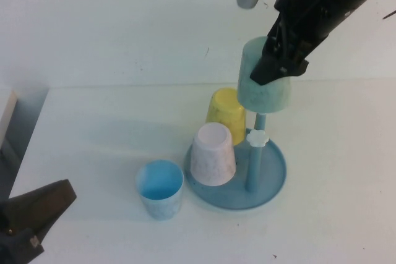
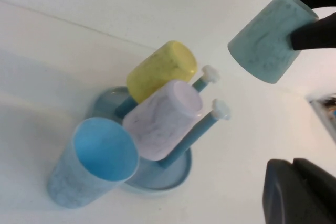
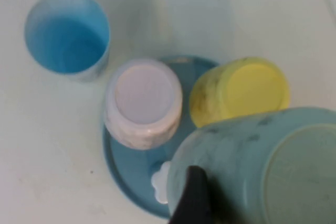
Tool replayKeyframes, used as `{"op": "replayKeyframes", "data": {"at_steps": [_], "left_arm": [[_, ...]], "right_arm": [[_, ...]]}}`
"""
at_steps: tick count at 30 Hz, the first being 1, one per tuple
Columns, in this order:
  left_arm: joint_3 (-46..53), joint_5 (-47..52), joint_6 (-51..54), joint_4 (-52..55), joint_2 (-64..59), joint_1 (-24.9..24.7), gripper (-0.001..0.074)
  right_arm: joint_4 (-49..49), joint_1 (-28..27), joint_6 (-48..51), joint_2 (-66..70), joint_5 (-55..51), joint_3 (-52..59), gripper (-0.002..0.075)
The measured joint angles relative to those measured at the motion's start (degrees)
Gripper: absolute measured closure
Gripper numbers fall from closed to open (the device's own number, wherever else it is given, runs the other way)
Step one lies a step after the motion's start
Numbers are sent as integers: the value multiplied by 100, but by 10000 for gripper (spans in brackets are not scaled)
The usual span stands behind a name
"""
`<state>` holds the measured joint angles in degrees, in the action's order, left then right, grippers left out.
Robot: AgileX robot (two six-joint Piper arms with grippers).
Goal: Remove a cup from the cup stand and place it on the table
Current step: Hand over the cup
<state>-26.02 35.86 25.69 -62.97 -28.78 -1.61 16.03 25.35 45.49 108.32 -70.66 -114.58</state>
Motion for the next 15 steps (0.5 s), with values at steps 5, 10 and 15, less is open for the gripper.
{"op": "replayKeyframes", "data": {"at_steps": [5, 10, 15], "left_arm": [[0, 0, 40, -894, 0, 0, 738], [0, 35, 696, -2246, 0, 0, 701], [-12, 144, 1582, -3200, 0, 0, 411]], "right_arm": [[116, 0, -497, -357, 0, -69, 146], [1133, 0, -716, -592, 0, -80, 146], [2813, 0, -613, -577, 0, 54, 147]]}}
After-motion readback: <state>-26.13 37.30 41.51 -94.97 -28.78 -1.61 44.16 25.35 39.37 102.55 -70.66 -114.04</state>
